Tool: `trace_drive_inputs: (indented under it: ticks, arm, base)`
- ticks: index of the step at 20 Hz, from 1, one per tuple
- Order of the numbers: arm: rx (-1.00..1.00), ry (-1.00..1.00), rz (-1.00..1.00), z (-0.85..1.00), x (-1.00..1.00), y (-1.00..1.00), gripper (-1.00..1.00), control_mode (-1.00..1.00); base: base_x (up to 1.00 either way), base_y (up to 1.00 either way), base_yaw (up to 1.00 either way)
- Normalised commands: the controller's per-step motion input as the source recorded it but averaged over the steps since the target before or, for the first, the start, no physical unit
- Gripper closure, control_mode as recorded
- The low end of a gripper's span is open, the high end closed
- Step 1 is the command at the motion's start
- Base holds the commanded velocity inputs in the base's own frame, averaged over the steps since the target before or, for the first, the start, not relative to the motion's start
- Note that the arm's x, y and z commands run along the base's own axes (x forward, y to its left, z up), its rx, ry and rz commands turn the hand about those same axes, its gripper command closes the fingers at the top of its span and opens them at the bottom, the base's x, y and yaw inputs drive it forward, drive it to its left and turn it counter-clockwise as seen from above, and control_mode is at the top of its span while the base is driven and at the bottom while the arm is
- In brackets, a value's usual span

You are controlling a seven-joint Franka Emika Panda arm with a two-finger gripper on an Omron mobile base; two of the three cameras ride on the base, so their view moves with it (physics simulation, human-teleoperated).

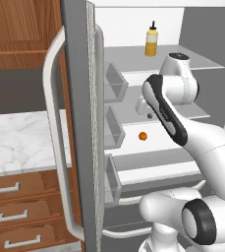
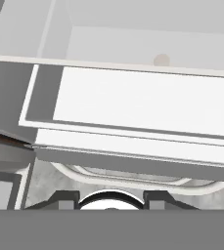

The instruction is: Fully open the fridge drawer.

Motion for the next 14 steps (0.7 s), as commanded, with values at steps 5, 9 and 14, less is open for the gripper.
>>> trace_drive_inputs:
  ticks: [5,9,14]
  arm:
    - [0.00,0.00,0.00,0.00,0.00,-0.10,-1.00,-1.00]
    - [0.00,0.00,0.00,0.00,0.00,0.00,-1.00,-1.00]
    - [0.00,0.00,0.00,0.00,0.00,0.00,-1.00,-1.00]
  base:
    - [0.00,0.00,0.00]
    - [0.00,0.00,0.00]
    - [0.00,0.00,0.00]
